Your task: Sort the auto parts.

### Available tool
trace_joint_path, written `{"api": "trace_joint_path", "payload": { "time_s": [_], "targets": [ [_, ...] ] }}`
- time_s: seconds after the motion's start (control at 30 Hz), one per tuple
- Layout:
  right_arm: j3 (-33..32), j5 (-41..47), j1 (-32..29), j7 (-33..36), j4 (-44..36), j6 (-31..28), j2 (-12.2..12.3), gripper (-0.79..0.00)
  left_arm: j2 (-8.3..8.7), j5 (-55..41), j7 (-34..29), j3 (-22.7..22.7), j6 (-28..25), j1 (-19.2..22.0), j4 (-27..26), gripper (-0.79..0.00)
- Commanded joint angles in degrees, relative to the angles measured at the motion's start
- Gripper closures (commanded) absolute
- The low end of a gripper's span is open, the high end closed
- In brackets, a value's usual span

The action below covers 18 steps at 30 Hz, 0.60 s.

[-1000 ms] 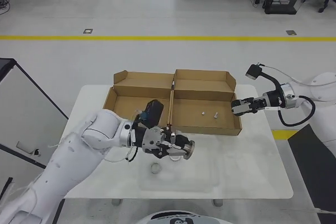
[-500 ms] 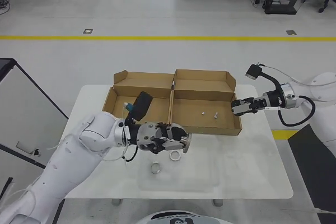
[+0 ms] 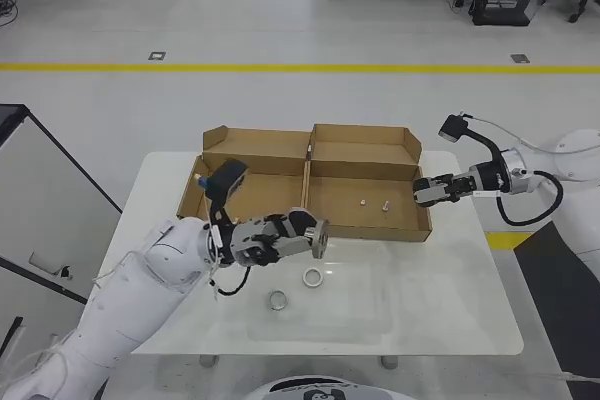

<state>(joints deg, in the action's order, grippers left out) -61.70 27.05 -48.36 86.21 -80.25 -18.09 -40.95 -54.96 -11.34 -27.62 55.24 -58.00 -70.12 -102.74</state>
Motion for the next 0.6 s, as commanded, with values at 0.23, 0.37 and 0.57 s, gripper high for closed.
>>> {"api": "trace_joint_path", "payload": {
  "time_s": [0.23, 0.37, 0.57],
  "targets": [
    [0.0, 0.0, 0.0, 0.0, 0.0, 0.0, 0.0, -0.785, -1.26, -15.42, -1.59, 2.82, 0.0, -3.53, -1.67, 0.0],
    [0.0, 0.0, 0.0, 0.0, 0.0, 0.0, 0.0, -0.785, -2.62, -21.47, -5.04, 5.07, 0.0, -5.15, -2.77, 0.0],
    [0.0, 0.0, 0.0, 0.0, 0.0, 0.0, 0.0, -0.785, -5.61, -31.97, -16.84, 8.87, 0.0, -7.24, -3.03, 0.0]
  ]
}}
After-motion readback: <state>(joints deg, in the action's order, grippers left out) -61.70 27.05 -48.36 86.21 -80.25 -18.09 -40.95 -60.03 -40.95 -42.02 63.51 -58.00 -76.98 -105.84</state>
